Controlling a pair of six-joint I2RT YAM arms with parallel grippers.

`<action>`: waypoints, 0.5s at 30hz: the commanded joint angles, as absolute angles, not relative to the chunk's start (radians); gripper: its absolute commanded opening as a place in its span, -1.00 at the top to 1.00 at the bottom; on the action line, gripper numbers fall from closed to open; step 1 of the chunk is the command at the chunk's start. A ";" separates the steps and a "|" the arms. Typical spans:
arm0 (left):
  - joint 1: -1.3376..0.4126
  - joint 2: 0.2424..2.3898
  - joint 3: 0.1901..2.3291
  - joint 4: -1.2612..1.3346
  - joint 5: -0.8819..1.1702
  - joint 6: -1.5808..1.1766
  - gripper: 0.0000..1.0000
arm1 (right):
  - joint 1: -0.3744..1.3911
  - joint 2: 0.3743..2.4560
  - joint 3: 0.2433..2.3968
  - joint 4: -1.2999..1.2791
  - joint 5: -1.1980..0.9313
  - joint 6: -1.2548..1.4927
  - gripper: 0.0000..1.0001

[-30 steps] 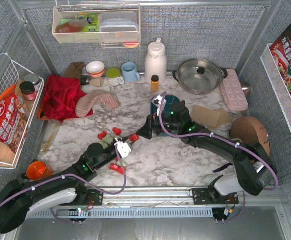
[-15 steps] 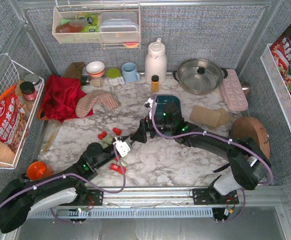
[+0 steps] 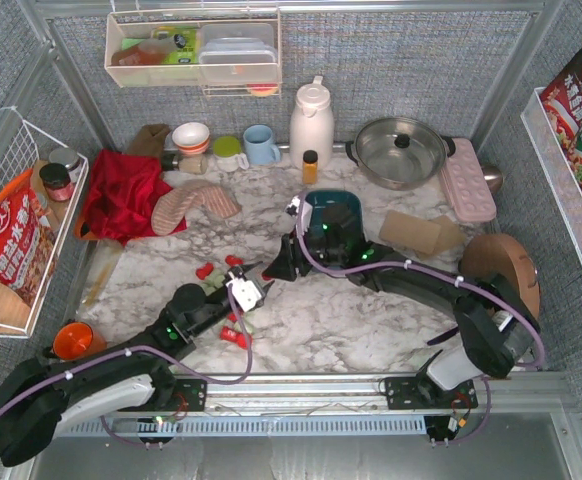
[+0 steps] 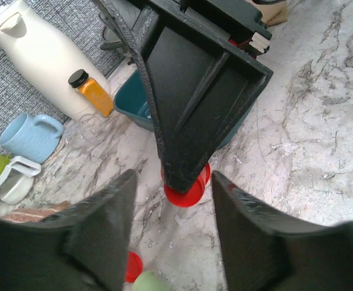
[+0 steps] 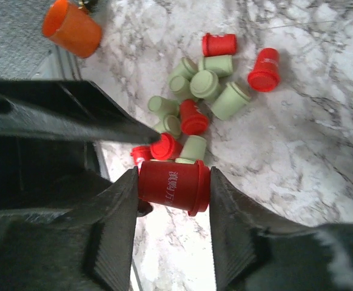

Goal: Mix the coffee capsules in the storage basket

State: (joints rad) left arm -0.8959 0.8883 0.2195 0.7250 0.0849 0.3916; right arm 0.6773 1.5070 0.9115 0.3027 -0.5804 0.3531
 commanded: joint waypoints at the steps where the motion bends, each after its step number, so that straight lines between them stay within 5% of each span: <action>1: -0.896 0.873 0.255 0.656 0.087 0.386 -0.40 | 0.664 1.458 0.906 0.232 -0.410 0.297 0.38; 3: -0.896 0.844 0.276 0.571 0.095 0.391 -0.91 | 0.652 1.412 0.883 0.193 -0.264 0.275 0.41; 4: -0.897 0.824 0.285 0.518 0.103 0.404 -0.97 | 0.646 1.387 0.871 0.176 -0.175 0.265 0.41; 9: -0.905 0.754 0.360 0.083 0.179 0.531 -0.98 | 0.587 1.314 0.819 0.096 0.200 0.261 0.41; 15: -0.917 0.811 0.371 0.053 -0.066 0.387 -0.98 | 0.491 1.426 0.837 0.117 0.194 0.297 0.32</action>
